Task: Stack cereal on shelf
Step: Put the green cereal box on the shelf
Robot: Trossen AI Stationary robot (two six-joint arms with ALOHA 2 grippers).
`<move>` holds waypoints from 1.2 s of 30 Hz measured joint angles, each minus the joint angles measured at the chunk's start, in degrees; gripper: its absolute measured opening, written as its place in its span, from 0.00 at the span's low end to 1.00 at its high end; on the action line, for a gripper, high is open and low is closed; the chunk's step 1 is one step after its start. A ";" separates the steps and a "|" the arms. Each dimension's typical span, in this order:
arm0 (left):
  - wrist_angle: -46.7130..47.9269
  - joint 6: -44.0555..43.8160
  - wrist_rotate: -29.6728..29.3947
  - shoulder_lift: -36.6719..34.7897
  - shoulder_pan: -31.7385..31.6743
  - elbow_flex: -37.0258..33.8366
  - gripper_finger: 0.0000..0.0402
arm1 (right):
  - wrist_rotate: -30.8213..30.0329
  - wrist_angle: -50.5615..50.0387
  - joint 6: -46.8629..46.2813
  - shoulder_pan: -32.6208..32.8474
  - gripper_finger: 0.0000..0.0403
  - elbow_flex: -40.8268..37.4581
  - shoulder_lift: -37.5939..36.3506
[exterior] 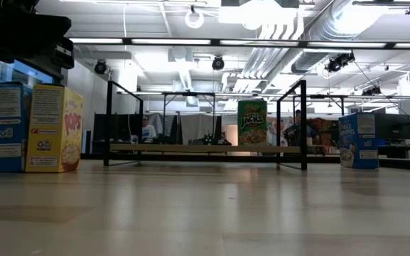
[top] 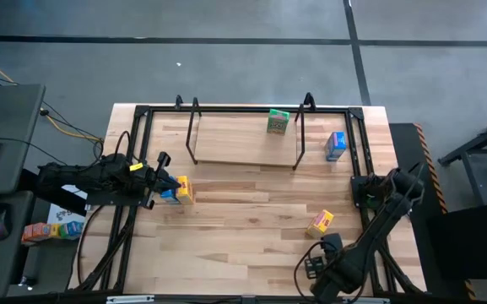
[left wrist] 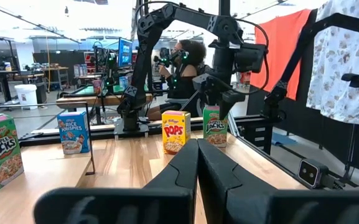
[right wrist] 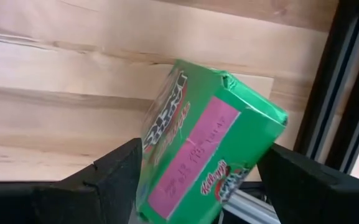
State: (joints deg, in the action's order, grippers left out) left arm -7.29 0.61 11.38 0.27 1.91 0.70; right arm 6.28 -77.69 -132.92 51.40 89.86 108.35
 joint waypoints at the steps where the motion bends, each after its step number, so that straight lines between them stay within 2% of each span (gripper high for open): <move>1: -0.02 0.00 0.00 -0.01 0.00 -0.01 0.00 | 0.04 0.22 0.13 0.00 0.70 0.00 0.35; 5: -0.02 0.01 0.00 0.00 0.00 -0.01 0.00 | 1.23 0.81 0.16 0.00 0.68 0.00 1.59; 9: 0.00 0.01 0.00 -0.02 0.00 -0.01 0.00 | 1.05 0.75 -0.11 0.00 0.62 0.00 1.82; 12: 0.00 0.01 0.00 -0.02 0.00 0.01 0.00 | 1.05 0.83 -0.11 0.00 0.54 0.00 1.82; 17: -0.01 0.01 0.00 -0.01 0.01 -0.01 0.00 | 1.03 2.06 1.84 0.00 0.34 0.00 1.82; 21: 0.00 0.01 0.00 -0.01 0.01 -0.01 0.00 | 2.12 4.38 6.45 0.00 0.20 0.00 1.02; 24: -0.02 0.01 0.00 -0.02 0.00 -0.01 0.00 | 4.48 6.79 10.60 -0.09 0.13 0.00 -1.17; 27: -0.02 0.01 0.00 -0.02 0.01 -0.01 0.00 | 4.26 12.26 13.73 -0.18 0.11 0.00 -3.76; 30: -0.01 0.01 0.00 -0.01 0.02 0.01 0.00 | -1.27 20.72 18.14 -0.62 0.11 0.00 -6.52; 36: 0.00 0.01 0.00 -0.01 0.00 0.01 0.00 | -21.71 31.56 35.73 -5.23 0.14 0.04 -10.39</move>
State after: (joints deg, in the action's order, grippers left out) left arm -7.29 0.61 11.38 0.26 1.91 0.71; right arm -15.42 -46.13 -97.19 46.17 89.90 97.96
